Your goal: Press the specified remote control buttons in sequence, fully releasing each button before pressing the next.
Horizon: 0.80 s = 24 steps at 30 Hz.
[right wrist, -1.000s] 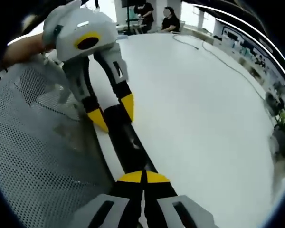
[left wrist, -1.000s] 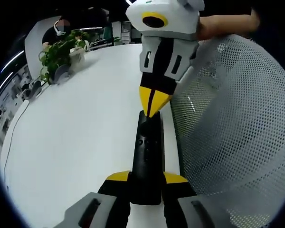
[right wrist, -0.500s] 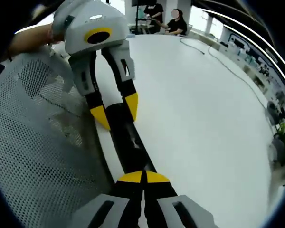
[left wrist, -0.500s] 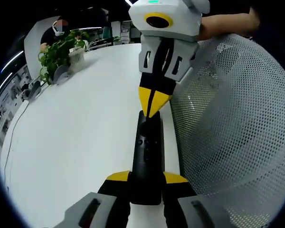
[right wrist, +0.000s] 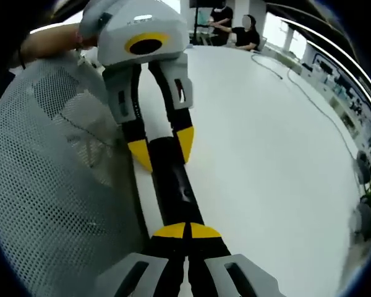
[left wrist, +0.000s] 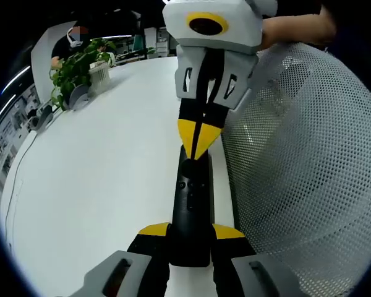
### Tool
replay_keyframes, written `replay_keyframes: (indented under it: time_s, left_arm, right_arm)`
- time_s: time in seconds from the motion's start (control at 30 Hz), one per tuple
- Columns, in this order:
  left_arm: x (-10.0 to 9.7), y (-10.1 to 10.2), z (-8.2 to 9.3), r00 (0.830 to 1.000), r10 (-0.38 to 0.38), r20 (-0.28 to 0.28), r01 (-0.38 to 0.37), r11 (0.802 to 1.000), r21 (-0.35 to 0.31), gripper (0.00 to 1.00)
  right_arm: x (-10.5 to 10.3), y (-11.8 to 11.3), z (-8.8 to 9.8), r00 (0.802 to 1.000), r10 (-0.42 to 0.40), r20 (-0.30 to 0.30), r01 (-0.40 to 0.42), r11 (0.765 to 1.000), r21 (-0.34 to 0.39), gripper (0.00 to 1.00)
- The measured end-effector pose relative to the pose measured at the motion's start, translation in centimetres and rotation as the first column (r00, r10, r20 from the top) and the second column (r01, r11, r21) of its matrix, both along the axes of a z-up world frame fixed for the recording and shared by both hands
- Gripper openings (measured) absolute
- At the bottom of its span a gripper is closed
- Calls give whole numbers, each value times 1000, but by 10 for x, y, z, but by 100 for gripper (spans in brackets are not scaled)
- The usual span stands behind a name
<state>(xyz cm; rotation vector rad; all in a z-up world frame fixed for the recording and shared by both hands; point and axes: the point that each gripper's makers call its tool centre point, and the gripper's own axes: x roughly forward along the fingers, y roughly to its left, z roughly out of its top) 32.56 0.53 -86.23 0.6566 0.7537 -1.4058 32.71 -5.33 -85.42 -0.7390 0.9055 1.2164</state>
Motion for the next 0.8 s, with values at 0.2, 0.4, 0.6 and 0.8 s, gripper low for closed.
replay_keyframes:
  time_s: [0.2,0.4,0.6,0.8]
  left_arm:
    - [0,0,0,1000,-3,-1,3,1000,2,25]
    - [0,0,0,1000,-9,2,9,1000,10,25]
    - [0,0,0,1000,-8,0,8,1000,9,25]
    - [0,1,1,1000,-6,-2,6,1000,8,25]
  right_arm:
    - [-3,0,-1,975,218,53,-214,974,-71,0]
    - [-2,2,-1,978,210,7,-209,975,-82,0]
    - [-2,-2,2,993,116,-10,-116,993,20,0]
    - [0,2,5,994,104,11,-105,994,28,1]
